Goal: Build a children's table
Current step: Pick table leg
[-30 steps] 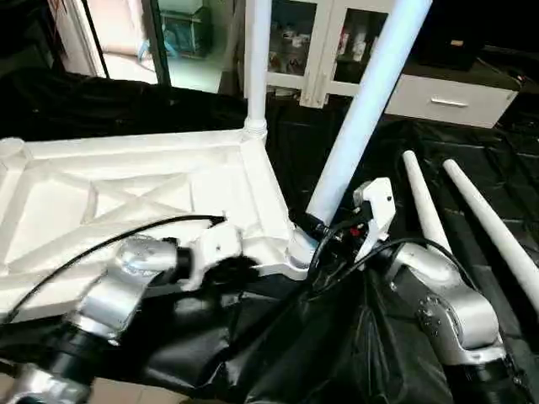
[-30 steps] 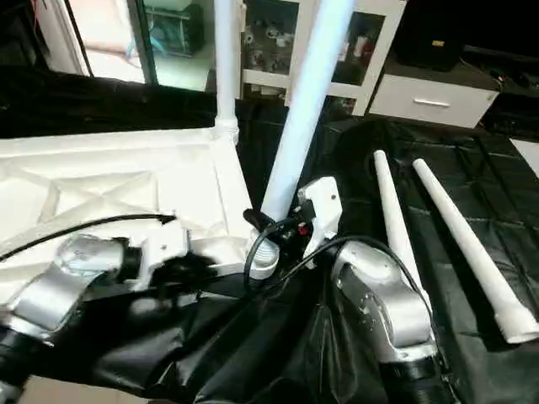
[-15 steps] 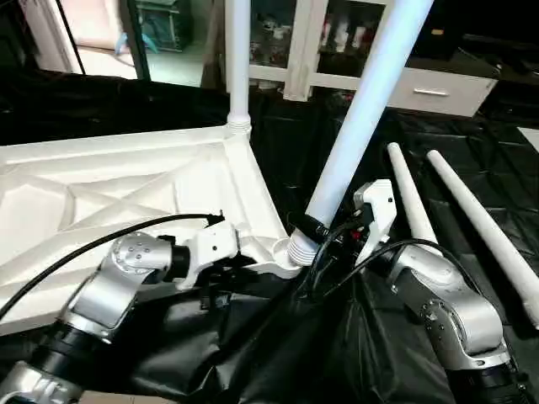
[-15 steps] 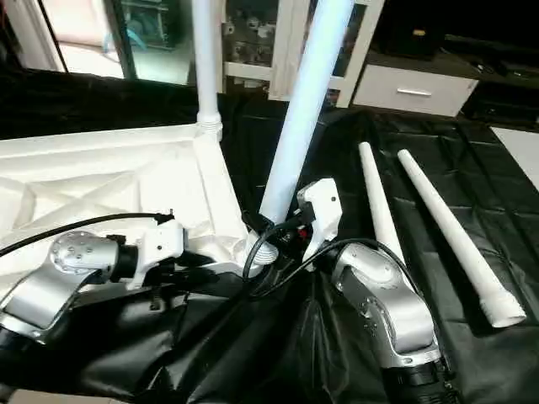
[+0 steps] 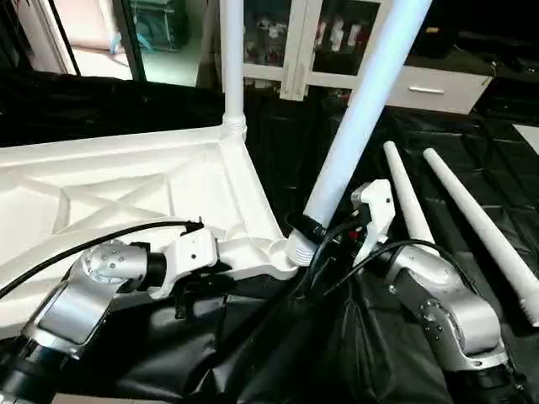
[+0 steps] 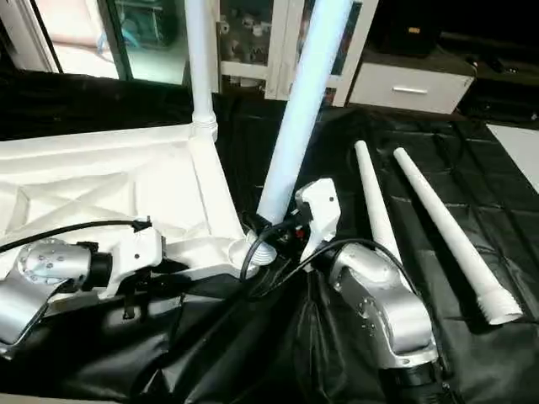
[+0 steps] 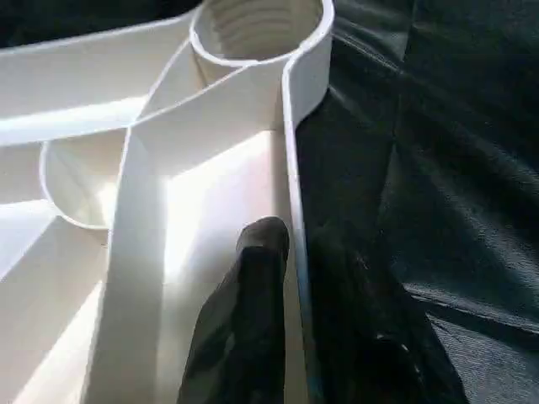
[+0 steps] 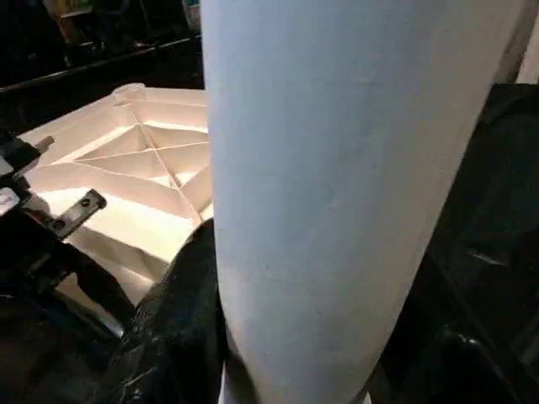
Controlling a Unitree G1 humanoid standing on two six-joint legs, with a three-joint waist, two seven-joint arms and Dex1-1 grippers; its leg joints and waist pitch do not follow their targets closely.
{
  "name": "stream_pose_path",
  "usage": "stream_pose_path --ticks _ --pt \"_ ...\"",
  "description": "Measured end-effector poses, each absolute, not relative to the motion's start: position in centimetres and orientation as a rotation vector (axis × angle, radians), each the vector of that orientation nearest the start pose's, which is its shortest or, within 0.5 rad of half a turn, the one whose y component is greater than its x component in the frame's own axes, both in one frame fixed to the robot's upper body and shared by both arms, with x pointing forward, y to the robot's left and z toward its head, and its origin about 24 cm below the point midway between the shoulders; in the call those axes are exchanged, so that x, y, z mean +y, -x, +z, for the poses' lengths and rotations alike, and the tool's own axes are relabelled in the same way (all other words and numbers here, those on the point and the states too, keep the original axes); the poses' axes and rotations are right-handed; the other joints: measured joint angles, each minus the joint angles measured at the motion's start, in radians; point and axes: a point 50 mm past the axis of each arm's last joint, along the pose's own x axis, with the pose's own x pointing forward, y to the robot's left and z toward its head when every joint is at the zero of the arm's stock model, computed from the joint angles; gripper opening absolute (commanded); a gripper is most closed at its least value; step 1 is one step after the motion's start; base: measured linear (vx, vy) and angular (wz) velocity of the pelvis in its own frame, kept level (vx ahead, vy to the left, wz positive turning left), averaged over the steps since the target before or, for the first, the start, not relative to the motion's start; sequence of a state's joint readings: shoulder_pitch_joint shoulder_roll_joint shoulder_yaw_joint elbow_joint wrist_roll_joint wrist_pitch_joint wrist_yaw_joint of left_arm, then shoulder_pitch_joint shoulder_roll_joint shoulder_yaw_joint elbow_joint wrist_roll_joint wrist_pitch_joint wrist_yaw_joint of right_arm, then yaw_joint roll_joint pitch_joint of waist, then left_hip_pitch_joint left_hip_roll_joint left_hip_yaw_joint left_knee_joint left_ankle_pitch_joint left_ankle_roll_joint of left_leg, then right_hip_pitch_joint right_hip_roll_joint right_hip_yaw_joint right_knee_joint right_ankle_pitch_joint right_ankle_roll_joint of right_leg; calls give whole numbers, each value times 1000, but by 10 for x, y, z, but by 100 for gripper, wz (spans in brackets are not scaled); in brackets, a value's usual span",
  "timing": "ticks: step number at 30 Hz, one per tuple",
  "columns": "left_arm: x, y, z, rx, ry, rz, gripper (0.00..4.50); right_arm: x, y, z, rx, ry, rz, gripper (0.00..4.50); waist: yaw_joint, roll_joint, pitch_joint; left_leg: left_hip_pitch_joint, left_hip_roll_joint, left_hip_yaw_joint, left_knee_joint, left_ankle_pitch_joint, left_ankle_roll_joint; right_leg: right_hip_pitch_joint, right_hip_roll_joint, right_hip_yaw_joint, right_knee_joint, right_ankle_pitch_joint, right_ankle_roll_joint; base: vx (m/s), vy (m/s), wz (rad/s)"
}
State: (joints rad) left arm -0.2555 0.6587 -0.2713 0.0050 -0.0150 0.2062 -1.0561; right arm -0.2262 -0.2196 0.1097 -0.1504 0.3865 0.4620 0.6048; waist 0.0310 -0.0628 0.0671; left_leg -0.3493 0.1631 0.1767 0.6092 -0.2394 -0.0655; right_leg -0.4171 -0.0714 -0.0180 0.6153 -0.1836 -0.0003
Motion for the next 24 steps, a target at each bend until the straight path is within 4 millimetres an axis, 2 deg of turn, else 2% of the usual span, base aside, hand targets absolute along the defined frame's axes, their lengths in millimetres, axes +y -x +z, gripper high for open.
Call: stream_pose_path --ticks 4,10,16,20,24 --pt "179 -264 67 377 -612 -1168 80 -103 -273 97 96 -149 879 186 1 -5 -1 0 0 0 0 3 -1 0 0 0 1 0 0 0 0 0" --pt "177 -269 64 340 -622 -1158 80 -98 -277 96 98 -167 890 186 5 -6 0 1 0 0 -2 5 -2 1 0 0 1 0 2 0 0 0" --pt "175 -271 63 339 -638 -1169 80 -97 -278 96 92 -166 891 186 9 -2 -3 1 0 0 -3 9 -5 2 0 0 1 1 1 0 0 0" --pt "172 -272 60 347 -668 -1187 80 -98 -282 97 81 -156 880 186 13 9 -8 1 0 0 -3 9 -5 2 0 0 1 4 -3 0 0 0" --pt "171 -275 59 345 -686 -1197 80 -99 -282 97 81 -152 882 186 20 10 -8 1 0 -1 -6 10 -5 2 0 0 1 3 -1 0 0 0"
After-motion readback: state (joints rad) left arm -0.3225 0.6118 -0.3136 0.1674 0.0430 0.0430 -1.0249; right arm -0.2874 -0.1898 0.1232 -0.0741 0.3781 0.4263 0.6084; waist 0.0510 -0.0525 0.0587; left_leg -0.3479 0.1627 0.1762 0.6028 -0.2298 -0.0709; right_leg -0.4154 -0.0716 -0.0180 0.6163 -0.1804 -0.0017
